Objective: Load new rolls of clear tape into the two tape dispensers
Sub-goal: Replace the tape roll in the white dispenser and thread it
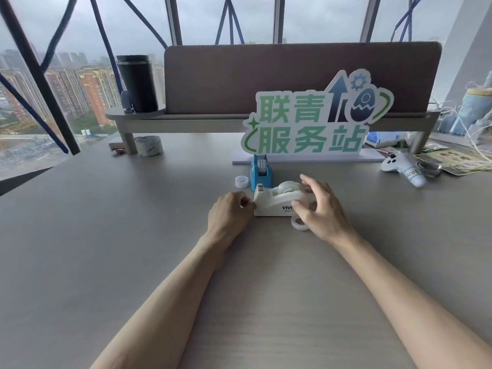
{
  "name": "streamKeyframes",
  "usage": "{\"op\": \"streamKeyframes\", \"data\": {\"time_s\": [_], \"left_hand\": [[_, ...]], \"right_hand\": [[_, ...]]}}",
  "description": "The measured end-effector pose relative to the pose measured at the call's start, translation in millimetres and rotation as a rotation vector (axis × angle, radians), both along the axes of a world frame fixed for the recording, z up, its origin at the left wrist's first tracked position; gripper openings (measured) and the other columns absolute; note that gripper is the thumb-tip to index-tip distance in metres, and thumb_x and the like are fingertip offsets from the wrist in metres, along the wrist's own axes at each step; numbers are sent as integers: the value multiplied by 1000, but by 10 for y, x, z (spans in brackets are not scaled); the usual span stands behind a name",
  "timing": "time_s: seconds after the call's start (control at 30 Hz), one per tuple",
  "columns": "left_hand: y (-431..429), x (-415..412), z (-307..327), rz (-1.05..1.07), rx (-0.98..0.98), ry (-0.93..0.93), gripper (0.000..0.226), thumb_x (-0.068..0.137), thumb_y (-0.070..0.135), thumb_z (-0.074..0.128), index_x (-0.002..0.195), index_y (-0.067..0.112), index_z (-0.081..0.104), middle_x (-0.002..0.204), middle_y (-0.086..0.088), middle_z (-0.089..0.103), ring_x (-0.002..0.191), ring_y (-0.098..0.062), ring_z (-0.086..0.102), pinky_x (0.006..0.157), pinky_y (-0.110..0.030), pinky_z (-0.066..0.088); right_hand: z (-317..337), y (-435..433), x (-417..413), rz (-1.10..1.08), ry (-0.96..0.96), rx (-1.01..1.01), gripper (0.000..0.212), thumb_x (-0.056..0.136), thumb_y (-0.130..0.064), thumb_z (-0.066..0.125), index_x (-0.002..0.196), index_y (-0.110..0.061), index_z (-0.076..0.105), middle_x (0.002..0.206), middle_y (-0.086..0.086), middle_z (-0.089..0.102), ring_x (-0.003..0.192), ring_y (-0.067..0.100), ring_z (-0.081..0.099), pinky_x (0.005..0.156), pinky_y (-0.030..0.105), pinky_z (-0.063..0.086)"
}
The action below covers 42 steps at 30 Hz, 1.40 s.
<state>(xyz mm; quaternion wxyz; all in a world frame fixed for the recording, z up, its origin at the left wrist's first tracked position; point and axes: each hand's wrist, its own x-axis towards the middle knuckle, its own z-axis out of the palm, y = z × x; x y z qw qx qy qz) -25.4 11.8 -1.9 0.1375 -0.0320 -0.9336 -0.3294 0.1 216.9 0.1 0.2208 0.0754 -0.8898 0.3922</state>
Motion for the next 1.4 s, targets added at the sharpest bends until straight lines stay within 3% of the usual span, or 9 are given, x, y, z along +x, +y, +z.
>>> {"op": "streamKeyframes", "data": {"time_s": [0.07,0.17,0.27,0.47,0.6,0.83,1.07,1.23,1.4], "left_hand": [[-3,22,10,-15,-2,-15,19,82,27,55,82,19,72,90,-2,73,86,-27,64,72,-34,52],[0,63,21,-58,-17,-17,22,80,29,52,77,15,69,81,-4,71,80,-30,63,69,-37,52],[14,103,40,-109,-26,-37,23,82,36,53,86,22,71,84,3,70,82,-24,62,71,-34,49],[72,65,18,-117,-151,-12,34,92,48,49,93,22,70,95,-1,71,90,-28,62,72,-34,48],[179,38,-13,-134,-319,123,32,97,41,44,95,18,66,105,-4,68,95,-32,63,66,-34,42],[294,-1,-11,-293,-309,293,30,93,42,55,113,20,58,113,2,64,107,-20,56,69,-36,47],[309,-49,27,-543,-362,100,27,97,46,44,114,34,61,122,13,61,118,-14,46,84,-33,45],[389,-151,-11,-428,-245,24,32,85,59,52,95,29,58,106,8,64,110,-16,50,79,-37,46],[477,-225,-21,-386,-254,88,46,80,70,48,103,32,62,100,9,68,96,-16,58,70,-33,46]], "right_hand": [[21,11,-10,20,-88,-77,60,87,-29,59,144,-25,40,141,1,48,127,12,47,106,28,35],[57,16,-8,62,-163,-184,52,93,-25,54,144,-27,41,143,-2,50,119,3,47,99,20,32],[66,48,-14,61,-179,-179,49,92,-22,55,140,-25,47,143,-4,51,122,6,47,99,20,32],[78,209,-51,56,-217,-185,45,87,-21,64,131,-20,54,124,-1,60,118,14,53,93,21,35],[162,313,-27,107,-259,-176,38,84,-17,70,119,-20,59,112,-4,61,106,15,57,86,23,38],[237,495,9,117,-319,-214,42,63,-31,87,92,-15,61,93,-1,69,84,13,61,80,30,48],[179,555,5,239,-328,-260,40,69,-13,84,96,-2,56,86,1,65,80,12,59,70,14,49],[55,503,-100,178,-239,-288,33,71,-14,83,94,-17,59,93,0,68,86,16,65,85,28,53],[-47,452,-184,115,-141,-283,32,72,-17,82,89,-32,60,91,-6,71,85,9,69,85,32,54]]}}
